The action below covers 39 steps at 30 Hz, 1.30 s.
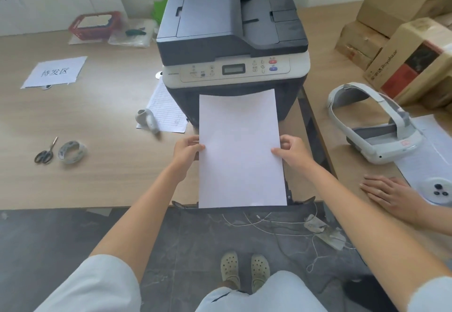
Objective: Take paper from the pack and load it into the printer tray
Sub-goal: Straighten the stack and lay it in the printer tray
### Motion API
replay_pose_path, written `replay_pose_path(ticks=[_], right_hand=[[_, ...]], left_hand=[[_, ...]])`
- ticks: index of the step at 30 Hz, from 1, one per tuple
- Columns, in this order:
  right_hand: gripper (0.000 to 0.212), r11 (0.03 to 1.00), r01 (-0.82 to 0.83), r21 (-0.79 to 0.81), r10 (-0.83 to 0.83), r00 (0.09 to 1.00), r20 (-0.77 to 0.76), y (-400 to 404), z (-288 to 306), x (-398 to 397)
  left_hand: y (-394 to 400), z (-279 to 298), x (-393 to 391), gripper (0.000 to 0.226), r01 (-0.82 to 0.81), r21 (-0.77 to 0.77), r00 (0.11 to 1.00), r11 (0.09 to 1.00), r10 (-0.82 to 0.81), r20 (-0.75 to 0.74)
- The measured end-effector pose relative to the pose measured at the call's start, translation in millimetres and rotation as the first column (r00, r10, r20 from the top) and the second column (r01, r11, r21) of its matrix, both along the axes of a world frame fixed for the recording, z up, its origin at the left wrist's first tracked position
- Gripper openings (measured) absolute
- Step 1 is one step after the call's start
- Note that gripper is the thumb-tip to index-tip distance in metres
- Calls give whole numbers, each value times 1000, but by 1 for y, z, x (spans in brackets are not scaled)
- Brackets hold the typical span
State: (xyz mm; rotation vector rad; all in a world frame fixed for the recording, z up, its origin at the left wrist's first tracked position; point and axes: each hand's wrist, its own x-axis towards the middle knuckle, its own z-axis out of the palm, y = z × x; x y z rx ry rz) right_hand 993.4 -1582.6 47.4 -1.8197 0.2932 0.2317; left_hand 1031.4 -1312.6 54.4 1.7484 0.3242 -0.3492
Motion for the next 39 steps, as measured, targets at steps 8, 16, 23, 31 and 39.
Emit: replay_pose_path(ticks=[8,16,23,31,39], right_hand=[[26,999,25,-25,-29,983,-181,-1,-26,-22],[39,994,70,-83,-89,963,-255,0,-45,-18],[42,992,79,-98,-103,956,-275,3,-49,12],[36,987,98,-129,-133,945,-298,7,-54,51],[38,982,54,-182,-114,935,-336,6,-66,72]], left_hand=[[-7,-26,-18,26,93,17,986,995,-90,-143],[-10,-49,-15,29,75,9,979,997,-72,-190],[-14,-57,5,31,22,8,980,1000,-20,-198],[-16,-69,47,29,17,5,980,1000,-16,-196],[-20,-85,72,32,20,68,971,998,-3,-241]])
